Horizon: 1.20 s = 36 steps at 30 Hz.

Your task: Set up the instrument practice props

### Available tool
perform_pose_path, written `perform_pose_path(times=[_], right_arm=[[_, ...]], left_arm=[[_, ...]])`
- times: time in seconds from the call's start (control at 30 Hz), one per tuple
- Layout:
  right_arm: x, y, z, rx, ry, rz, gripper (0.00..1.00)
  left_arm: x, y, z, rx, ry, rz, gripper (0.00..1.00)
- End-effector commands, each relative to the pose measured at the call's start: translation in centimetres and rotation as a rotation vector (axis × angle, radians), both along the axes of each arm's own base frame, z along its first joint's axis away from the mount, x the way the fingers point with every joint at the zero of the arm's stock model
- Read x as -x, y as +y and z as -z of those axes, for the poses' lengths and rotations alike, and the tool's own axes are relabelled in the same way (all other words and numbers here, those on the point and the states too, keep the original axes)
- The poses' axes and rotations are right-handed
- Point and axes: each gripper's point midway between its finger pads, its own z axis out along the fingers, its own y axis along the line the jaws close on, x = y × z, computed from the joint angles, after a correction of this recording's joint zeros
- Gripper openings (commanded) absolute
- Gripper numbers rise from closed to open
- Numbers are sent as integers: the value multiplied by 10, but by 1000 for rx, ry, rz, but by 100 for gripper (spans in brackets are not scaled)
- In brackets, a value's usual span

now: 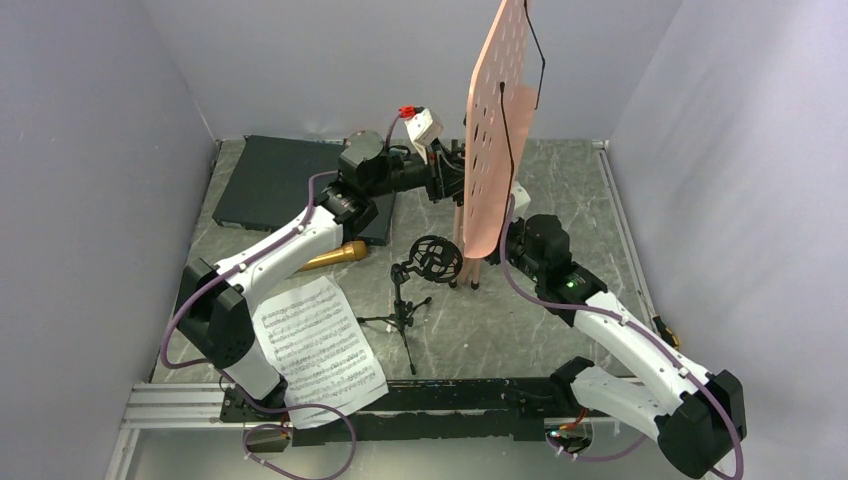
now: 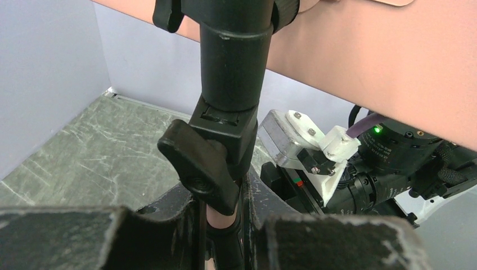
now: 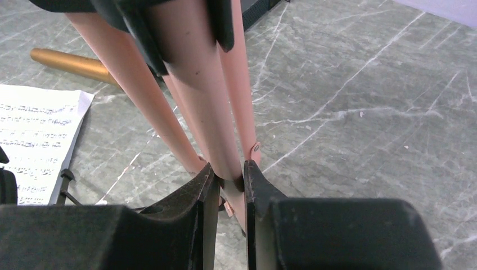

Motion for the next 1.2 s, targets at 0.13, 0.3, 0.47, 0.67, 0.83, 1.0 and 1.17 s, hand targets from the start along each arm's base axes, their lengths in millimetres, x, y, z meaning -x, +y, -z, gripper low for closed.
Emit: perform_pose_path(times=[0.13,0.3,0.47,0.67,0.83,1.0,1.17], right_arm=[[-8,-18,1,-20,-7,121,0],[-5,-21,8,-21,5,134,0],[-2,-24,17,-22,28,152,0],[-1,-31,24,-21,45,187,0],[-1,-40,32,-11,70,248,0],[-1,-49,41,-19,107,317,0],[1,-59,48,-23,128,378,0]], left_arm=[[37,19,-108,209,-136,53,3],[44,20,-125,221,-160,72,3],[51,22,-139,239,-192,81,3],[59,24,-152,282,-219,112,3],[66,26,-163,312,-244,127,3],[71,30,-175,348,-268,131,3],[77,35,-189,381,-294,132,3]])
